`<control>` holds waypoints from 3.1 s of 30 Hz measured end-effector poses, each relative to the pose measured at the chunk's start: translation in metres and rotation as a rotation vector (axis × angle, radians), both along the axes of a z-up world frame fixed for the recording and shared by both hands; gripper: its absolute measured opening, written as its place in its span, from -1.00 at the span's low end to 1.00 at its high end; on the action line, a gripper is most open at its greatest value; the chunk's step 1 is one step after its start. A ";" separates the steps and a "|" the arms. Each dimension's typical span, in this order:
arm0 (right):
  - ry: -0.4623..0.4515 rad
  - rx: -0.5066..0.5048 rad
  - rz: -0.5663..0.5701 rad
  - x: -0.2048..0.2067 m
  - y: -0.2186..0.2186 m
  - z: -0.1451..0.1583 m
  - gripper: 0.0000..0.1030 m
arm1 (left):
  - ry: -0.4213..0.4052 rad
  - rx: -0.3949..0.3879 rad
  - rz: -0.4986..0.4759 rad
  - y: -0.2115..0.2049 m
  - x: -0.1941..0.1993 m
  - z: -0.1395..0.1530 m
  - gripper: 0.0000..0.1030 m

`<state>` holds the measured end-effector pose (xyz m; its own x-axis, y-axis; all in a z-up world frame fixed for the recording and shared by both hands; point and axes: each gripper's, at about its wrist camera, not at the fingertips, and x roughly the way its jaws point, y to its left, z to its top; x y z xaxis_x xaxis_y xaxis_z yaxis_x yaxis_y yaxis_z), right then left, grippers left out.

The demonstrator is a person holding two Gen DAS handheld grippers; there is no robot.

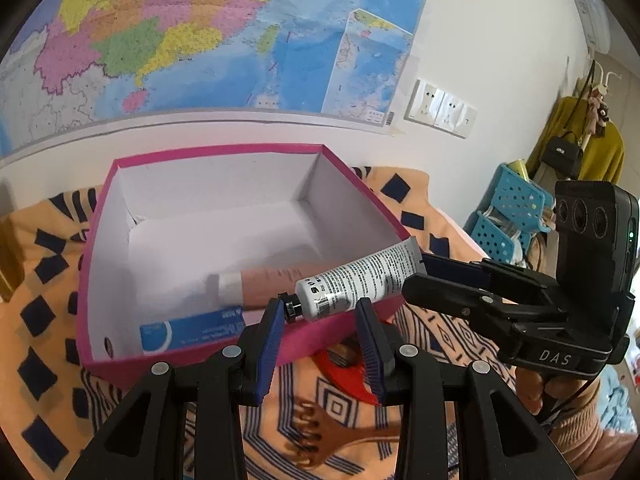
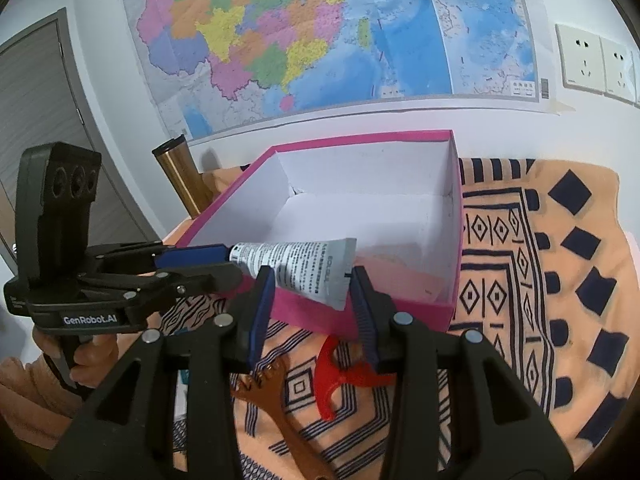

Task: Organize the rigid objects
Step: 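Lower the white tube into the magenta box and release it, then move the right gripper to the red plunger-shaped handle and grasp it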

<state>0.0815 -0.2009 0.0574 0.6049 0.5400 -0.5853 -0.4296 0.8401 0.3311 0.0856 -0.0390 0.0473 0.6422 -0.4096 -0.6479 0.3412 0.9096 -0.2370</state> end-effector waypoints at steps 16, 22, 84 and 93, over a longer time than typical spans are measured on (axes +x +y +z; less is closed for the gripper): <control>0.045 -0.063 0.001 0.036 0.010 -0.017 -0.19 | 0.064 0.002 0.038 0.006 0.034 -0.016 -0.30; 0.069 -0.102 0.003 0.043 0.014 -0.026 -0.18 | 0.084 0.012 0.037 0.005 0.039 -0.022 -0.30; 0.213 -0.048 -0.077 0.002 -0.031 -0.095 -0.46 | 0.296 0.018 -0.129 -0.053 0.013 -0.110 -0.08; 0.212 -0.043 -0.068 -0.004 -0.029 -0.091 -0.60 | 0.300 0.019 -0.124 -0.056 0.016 -0.111 -0.08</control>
